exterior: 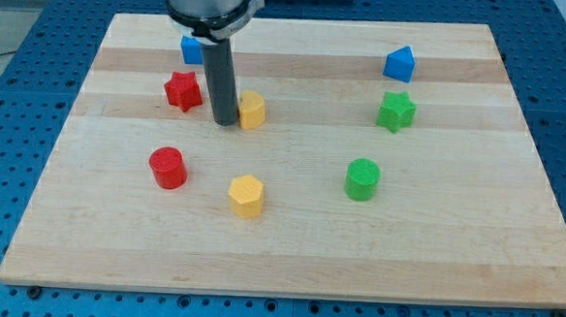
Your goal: Push the blue blocks towards the yellow heart
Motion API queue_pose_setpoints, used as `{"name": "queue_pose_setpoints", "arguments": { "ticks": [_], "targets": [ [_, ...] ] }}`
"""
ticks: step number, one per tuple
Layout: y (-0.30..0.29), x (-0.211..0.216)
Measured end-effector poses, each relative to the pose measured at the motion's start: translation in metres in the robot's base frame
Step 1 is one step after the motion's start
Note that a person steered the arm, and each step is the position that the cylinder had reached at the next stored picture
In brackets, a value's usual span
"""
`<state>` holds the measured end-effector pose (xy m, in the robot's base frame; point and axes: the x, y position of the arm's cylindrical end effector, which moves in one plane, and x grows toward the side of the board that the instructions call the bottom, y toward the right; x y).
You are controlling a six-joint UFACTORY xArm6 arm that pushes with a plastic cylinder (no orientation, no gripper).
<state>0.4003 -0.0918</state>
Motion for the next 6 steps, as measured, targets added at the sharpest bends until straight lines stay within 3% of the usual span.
{"name": "queue_pose_setpoints", "arguments": {
  "ticks": [1, 3, 4, 6],
  "targets": [
    [-0.002, -0.03],
    [0.069, 0.004],
    [0.085, -0.053],
    [0.195, -0.161]
  ]
}}
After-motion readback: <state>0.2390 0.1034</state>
